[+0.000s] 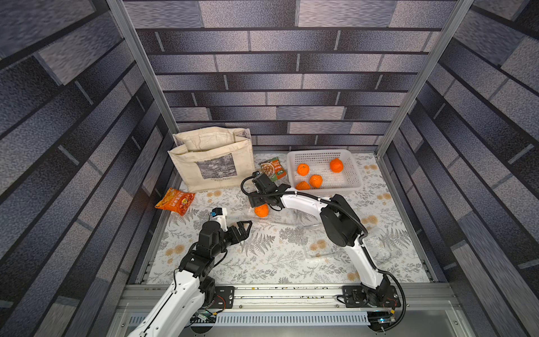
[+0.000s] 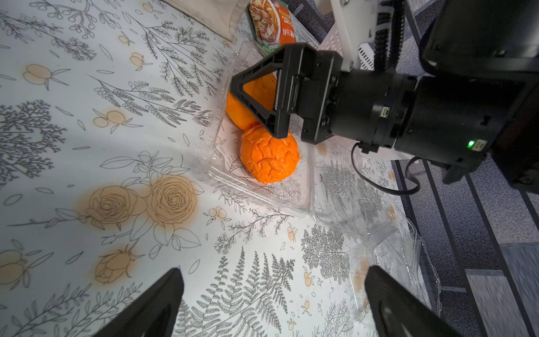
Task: Take oranges out of containers
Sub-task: Place the orange in the basket, then arm.
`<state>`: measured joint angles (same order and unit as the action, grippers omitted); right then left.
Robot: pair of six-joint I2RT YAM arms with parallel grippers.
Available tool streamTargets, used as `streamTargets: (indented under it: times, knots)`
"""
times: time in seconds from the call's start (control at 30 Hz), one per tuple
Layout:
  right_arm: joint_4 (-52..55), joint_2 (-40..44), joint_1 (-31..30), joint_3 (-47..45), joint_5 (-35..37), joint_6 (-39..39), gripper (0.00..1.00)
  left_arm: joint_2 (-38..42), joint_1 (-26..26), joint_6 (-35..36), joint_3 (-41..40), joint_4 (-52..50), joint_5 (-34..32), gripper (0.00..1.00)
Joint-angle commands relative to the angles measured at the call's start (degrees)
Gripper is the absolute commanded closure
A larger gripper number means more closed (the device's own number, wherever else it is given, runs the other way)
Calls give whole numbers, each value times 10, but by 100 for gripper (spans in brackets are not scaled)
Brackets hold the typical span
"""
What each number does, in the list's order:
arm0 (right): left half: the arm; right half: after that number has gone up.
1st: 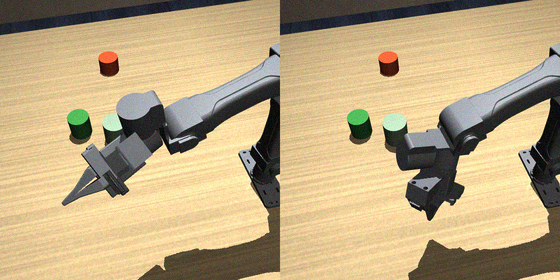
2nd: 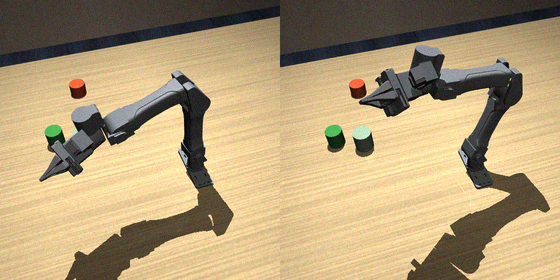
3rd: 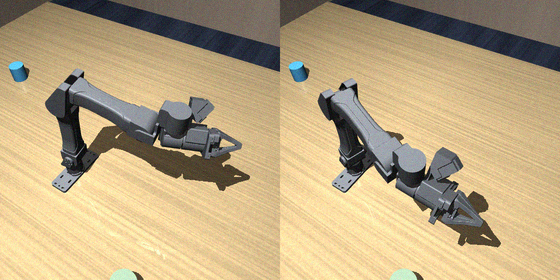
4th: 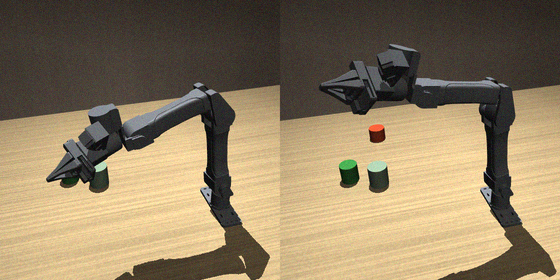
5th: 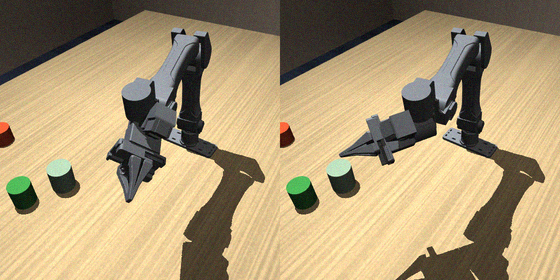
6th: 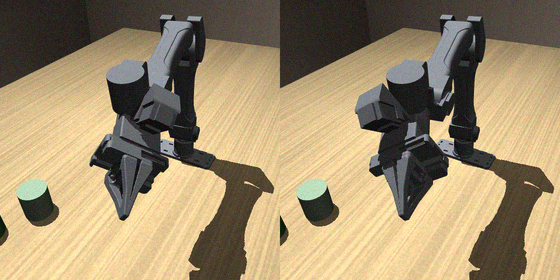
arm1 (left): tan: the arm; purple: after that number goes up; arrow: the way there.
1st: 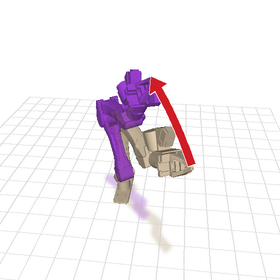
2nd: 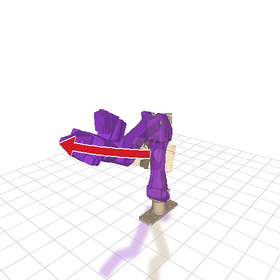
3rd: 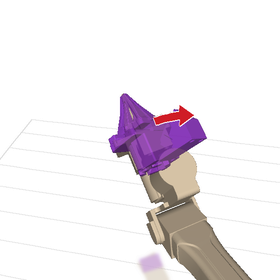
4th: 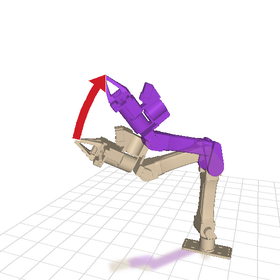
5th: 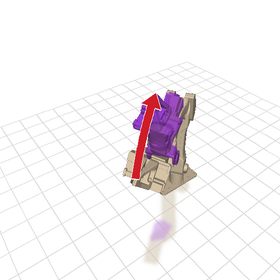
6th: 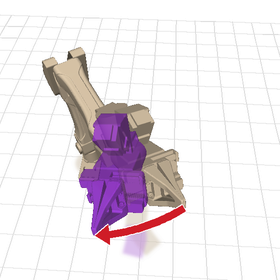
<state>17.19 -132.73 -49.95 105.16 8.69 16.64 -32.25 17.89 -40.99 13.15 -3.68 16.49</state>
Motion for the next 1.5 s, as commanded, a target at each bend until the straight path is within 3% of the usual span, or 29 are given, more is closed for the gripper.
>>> streamTargets:
  times: [0.0, 0.33, 0.37, 0.43, 0.6, 1.13, 1.47]
  knots:
    - [42, -18, 4, 4, -15, 0, 17, 14, -6, -8, -9, -11, 6, 0]
    - [37, 1, 4, -49, -31, 11, 19, 9, -13, -12, -11, -1, 9, 0]
    - [41, 0, 4, -46, -31, 8, 24, 7, -13, -12, -11, 2, 10, 0]
    - [48, 5, 4, -44, -19, 7, 54, 3, -14, -12, -9, 4, 11, 0]
    - [44, 41, 4, -57, -5, 2, 66, 0, -15, -16, -11, 9, 10, 0]
    - [34, 171, 38, -66, -43, 28, 72, -9, -18, -14, -7, 14, 9, 0]
    - [51, 250, 152, -74, -23, 16, 70, -14, -19, -11, 0, 15, 8, 0]
